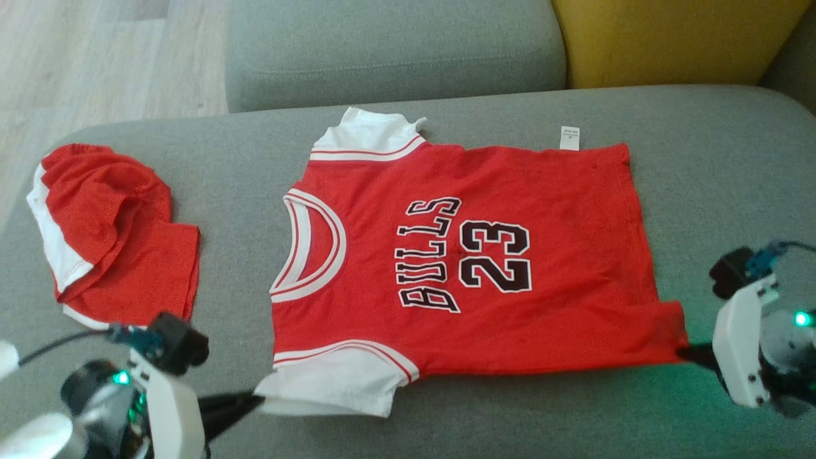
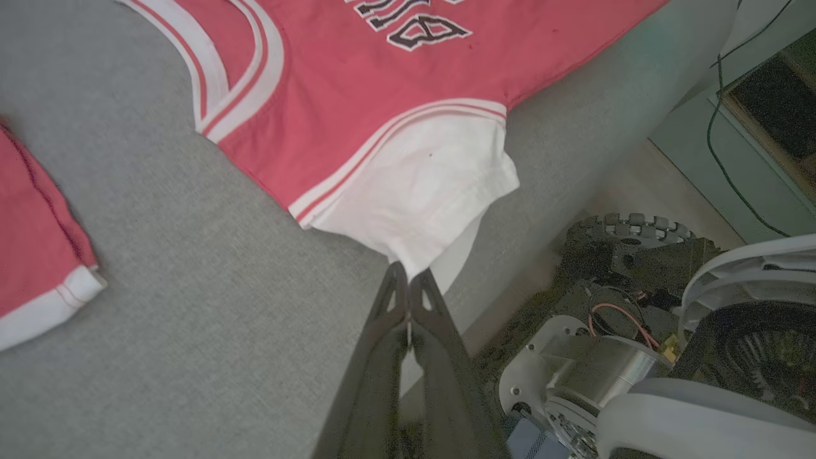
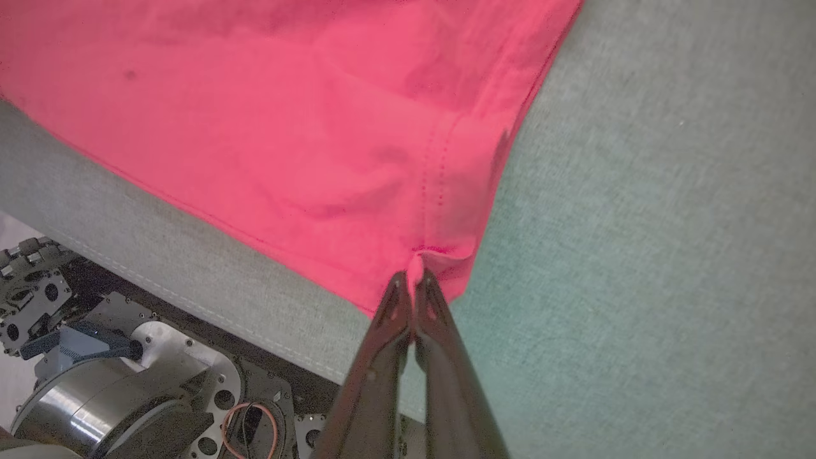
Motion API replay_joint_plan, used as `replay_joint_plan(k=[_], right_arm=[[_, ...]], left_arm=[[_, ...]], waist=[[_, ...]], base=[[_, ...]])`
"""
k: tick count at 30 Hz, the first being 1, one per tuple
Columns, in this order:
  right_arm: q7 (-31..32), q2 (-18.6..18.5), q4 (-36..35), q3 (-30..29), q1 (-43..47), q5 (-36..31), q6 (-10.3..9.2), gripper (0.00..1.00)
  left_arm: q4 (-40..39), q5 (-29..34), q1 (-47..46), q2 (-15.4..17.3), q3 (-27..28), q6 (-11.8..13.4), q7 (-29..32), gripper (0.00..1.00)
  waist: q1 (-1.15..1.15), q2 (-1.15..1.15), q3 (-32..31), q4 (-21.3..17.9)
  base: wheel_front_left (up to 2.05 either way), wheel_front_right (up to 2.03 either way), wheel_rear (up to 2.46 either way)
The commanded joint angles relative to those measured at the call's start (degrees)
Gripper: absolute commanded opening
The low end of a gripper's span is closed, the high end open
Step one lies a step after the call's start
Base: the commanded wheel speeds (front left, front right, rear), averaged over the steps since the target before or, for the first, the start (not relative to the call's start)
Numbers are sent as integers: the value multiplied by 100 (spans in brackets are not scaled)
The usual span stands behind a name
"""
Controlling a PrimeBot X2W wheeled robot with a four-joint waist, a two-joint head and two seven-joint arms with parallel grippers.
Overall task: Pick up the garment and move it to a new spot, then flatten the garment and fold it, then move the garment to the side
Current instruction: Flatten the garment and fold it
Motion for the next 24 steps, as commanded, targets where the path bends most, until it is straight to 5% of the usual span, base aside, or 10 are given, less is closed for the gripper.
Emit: replay_joint_plan(k=[1, 24], right_arm=[[-84, -200, -54, -137, -218, -38, -5, 0], [-662, 567, 697, -360, -1355, -697, -5, 0]], left_arm=[[-134, 80, -520, 202, 401, 4, -55, 0], [1558, 939, -3362, -943, 310, -174, -580, 0]], waist=[[0, 0, 54, -11], [0, 0, 1077, -240]], base=[[0, 0, 0], [0, 0, 0]])
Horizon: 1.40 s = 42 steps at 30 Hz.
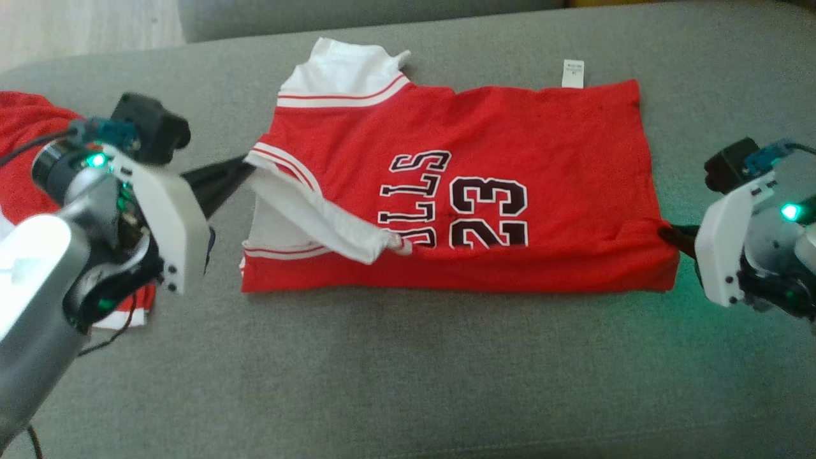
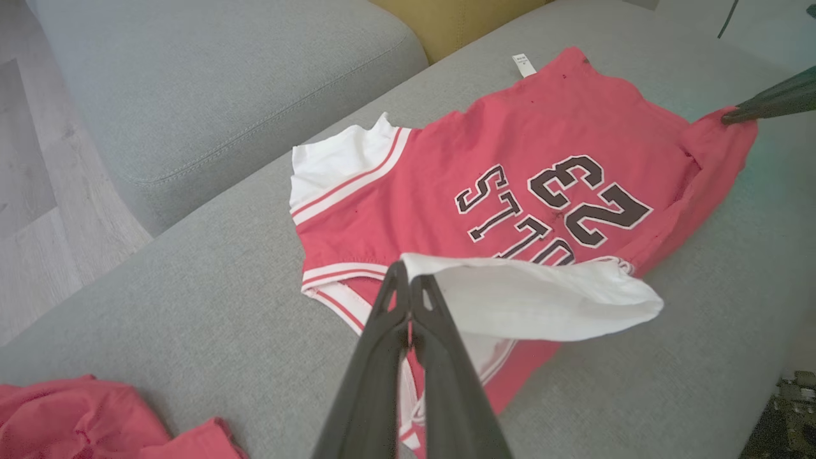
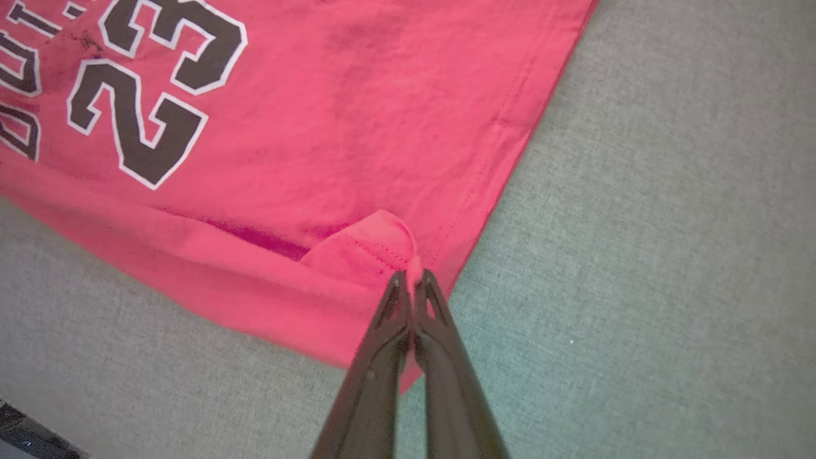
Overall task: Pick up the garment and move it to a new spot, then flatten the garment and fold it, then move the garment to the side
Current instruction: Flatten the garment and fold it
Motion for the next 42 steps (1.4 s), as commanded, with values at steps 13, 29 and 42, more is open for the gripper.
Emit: replay_joint_plan(k=[13, 29, 42], right_arm=[[-768, 401, 478, -42, -457, -80, -5, 0], [-2623, 894, 1628, -661, -446, -154, -5, 100], [-4231, 1653, 1685, -2994, 287, -1633, -5, 100]], left_arm=[[1328, 124, -1238, -160, -360, -33, -375, 0], [2302, 153, -1215, -794, 222, 906, -2122, 100], [1109, -539, 790, -1643, 1348, 1750, -3618, 100]], waist=[[-1, 0, 512, -211], [-1, 0, 133, -189], [-1, 0, -641, -136]], base=[[0, 0, 0], [0, 0, 0], [0, 0, 0]])
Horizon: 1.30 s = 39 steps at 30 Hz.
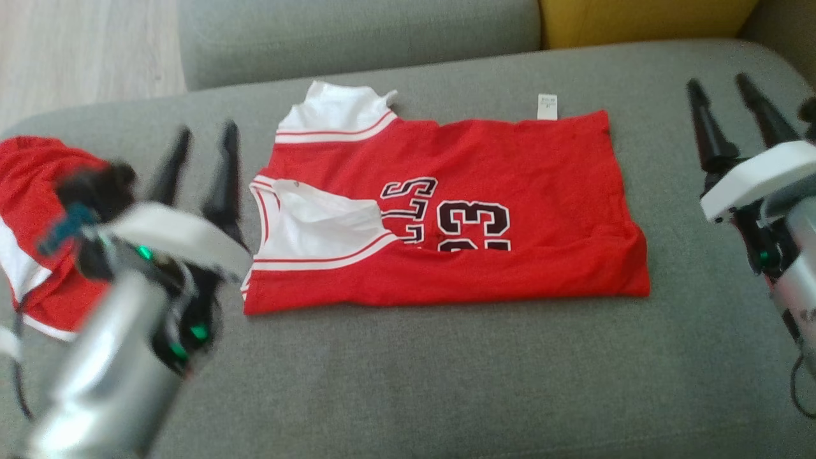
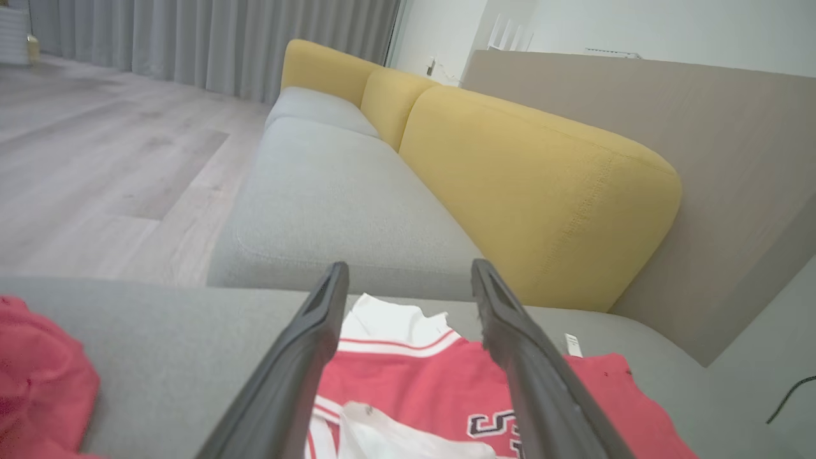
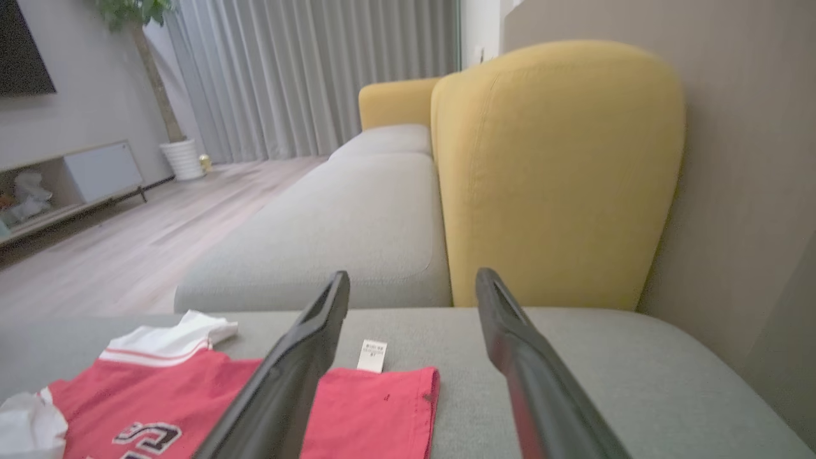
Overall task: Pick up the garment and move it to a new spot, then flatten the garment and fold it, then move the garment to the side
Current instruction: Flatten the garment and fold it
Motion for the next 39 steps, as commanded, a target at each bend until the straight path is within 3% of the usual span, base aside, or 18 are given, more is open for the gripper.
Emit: replay_joint_plan(k=[1, 8, 12, 15, 23, 31, 39], right_arm=[[-74, 65, -399, -558, 337, -475, -5, 100], [-75, 1133, -1772, -2659, 2103, -2329, -5, 100], [-70, 1788, -2296, -3295, 2750, -2994, -5, 100], [30, 2074, -2582, -3460, 3040, -3358, -5, 100], [314, 2324, -3200, -3655, 3254, -3670, -5, 100], [440, 2406, -3456, -3728, 3335, -3708, -5, 100], [603, 2458, -3417, -3950, 3355, -3839, -5, 100]], left_arm=[[-298, -8, 38, 12, 352, 77, -62, 100], [-438, 462, 941, -552, 521, 198, -70, 100], [-114, 770, 1123, -791, 511, 224, -71, 100], [233, 1030, 1139, -910, 542, 303, -71, 100], [1229, 1388, 976, -1006, 637, 518, -43, 100], [2106, 1558, 713, -948, 433, 699, 367, 100], [2520, 1577, 528, -994, 209, 518, 733, 100]], waist=[[0, 0, -130, 15], [0, 0, -112, -11], [0, 0, -12, -78], [0, 0, 66, -126], [0, 0, 165, -248], [0, 0, 250, -307], [0, 0, 345, -302]], base=[[0, 0, 0], [0, 0, 0], [0, 0, 0], [0, 0, 0], [0, 0, 0], [0, 0, 0], [0, 0, 0]])
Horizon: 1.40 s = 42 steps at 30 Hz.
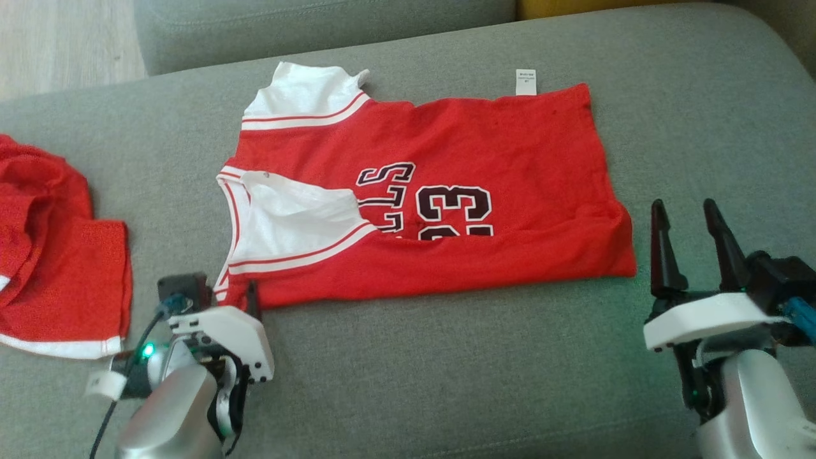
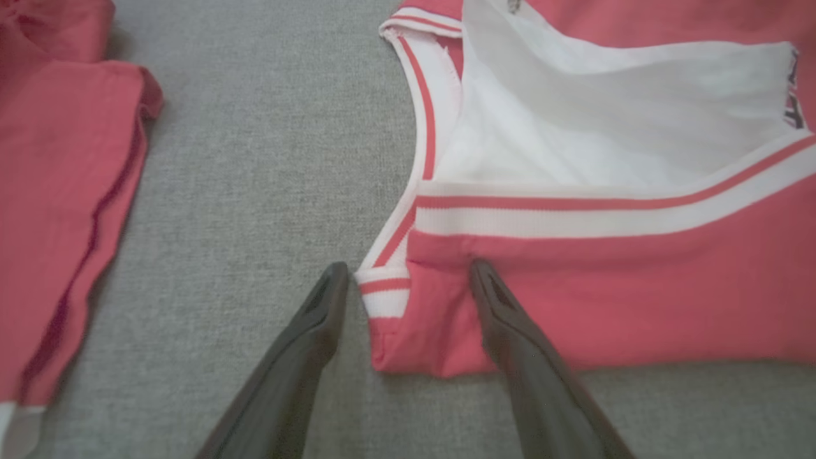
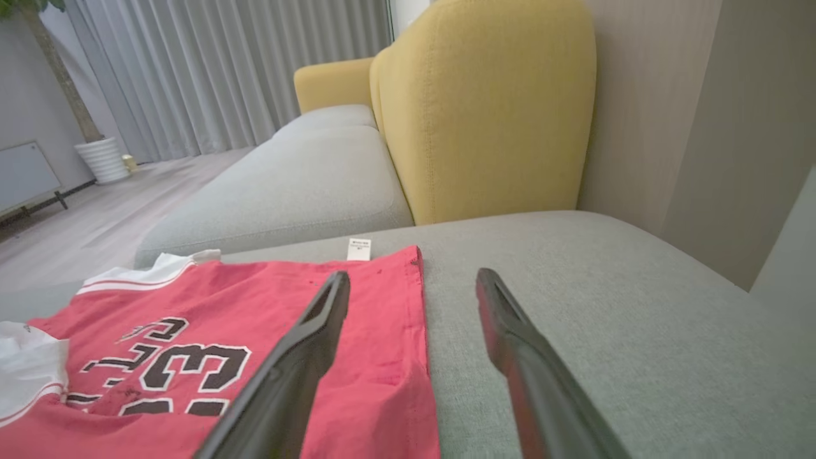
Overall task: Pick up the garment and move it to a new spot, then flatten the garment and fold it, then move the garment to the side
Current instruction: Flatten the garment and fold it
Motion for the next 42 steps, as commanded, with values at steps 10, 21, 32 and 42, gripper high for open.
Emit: replay_joint_plan(k=[10, 21, 32, 42], right_arm=[[447, 51, 296, -373, -162, -44, -5, 100], [779, 54, 1438, -559, -626, 304, -5, 100], [960, 54, 2484, -441, -1118, 335, -5, 25], [825, 29, 2638, -422, -1163, -2, -5, 0]], left_arm=[[-128, 88, -478, 53, 69, -256, -367, 0], [-898, 320, -463, 96, -56, -161, -588, 0], [-1315, 358, -398, 217, -168, -66, -383, 0], [-1279, 319, -155, 432, -176, 40, -264, 0]], waist=[[0, 0, 117, 173], [0, 0, 198, 478], [0, 0, 305, 635], [0, 0, 22, 560]], base=[[0, 0, 0], [0, 0, 0], [0, 0, 0], [0, 0, 0]])
